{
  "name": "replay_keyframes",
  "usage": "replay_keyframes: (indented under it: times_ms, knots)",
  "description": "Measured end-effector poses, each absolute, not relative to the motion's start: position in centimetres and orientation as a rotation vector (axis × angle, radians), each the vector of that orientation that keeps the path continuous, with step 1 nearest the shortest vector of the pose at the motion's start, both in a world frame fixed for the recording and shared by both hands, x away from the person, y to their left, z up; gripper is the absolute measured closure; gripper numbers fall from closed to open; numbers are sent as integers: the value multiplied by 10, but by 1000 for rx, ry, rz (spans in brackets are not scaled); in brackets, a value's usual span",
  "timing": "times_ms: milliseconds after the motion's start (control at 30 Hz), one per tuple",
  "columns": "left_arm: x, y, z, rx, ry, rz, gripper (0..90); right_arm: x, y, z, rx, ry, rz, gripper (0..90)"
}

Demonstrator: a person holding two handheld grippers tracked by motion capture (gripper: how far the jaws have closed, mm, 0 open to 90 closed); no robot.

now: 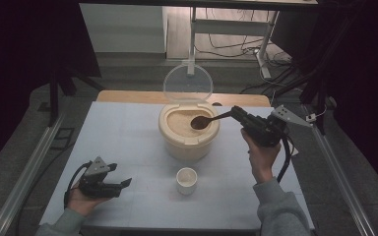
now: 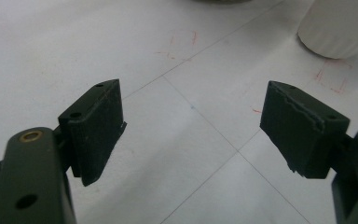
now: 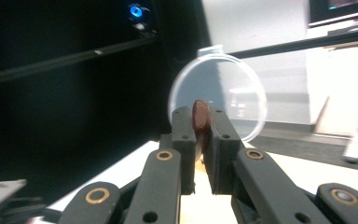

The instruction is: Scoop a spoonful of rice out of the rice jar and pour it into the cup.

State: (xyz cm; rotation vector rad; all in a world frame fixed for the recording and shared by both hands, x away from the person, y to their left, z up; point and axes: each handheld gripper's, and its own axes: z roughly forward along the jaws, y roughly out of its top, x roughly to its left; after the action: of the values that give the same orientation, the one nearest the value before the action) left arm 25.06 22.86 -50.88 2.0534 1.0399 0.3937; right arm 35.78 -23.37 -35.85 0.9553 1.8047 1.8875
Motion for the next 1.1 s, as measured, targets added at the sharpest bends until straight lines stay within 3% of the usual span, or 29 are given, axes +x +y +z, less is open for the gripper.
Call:
replay_keyframes:
  times_ms: [600, 1100]
  knots:
    - [251, 228, -510, 2065, 1033, 390, 208, 371, -202, -347, 867, 1849, 1509, 833]
    - [251, 227, -511, 2071, 1032, 387, 205, 386, -198, -371, 1066, 1926, 1618, 835]
